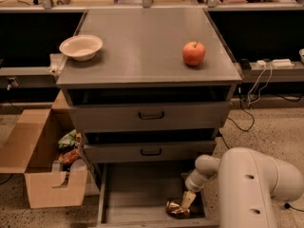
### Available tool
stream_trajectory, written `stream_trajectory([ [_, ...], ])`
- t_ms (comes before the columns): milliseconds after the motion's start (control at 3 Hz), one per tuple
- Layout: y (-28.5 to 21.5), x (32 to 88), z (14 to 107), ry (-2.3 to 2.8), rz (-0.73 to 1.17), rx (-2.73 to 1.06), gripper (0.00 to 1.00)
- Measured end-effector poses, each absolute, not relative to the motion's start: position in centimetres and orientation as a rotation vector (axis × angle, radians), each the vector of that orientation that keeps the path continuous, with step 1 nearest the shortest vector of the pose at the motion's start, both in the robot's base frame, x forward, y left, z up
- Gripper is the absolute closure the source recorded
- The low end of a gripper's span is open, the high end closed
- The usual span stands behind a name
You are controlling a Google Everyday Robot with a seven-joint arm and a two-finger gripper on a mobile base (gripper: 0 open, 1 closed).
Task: Pick orange can from bottom drawer and place on counter
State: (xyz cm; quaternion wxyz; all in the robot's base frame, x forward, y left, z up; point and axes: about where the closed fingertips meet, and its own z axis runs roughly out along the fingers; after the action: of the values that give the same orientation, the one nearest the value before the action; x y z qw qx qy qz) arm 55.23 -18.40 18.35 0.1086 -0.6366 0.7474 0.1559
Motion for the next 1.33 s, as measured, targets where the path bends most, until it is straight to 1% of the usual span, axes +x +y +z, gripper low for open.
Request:
stream_trajectory([
  [1333,-18.0,55.0,12.8,2.254,0.456,-1.781,0.00],
])
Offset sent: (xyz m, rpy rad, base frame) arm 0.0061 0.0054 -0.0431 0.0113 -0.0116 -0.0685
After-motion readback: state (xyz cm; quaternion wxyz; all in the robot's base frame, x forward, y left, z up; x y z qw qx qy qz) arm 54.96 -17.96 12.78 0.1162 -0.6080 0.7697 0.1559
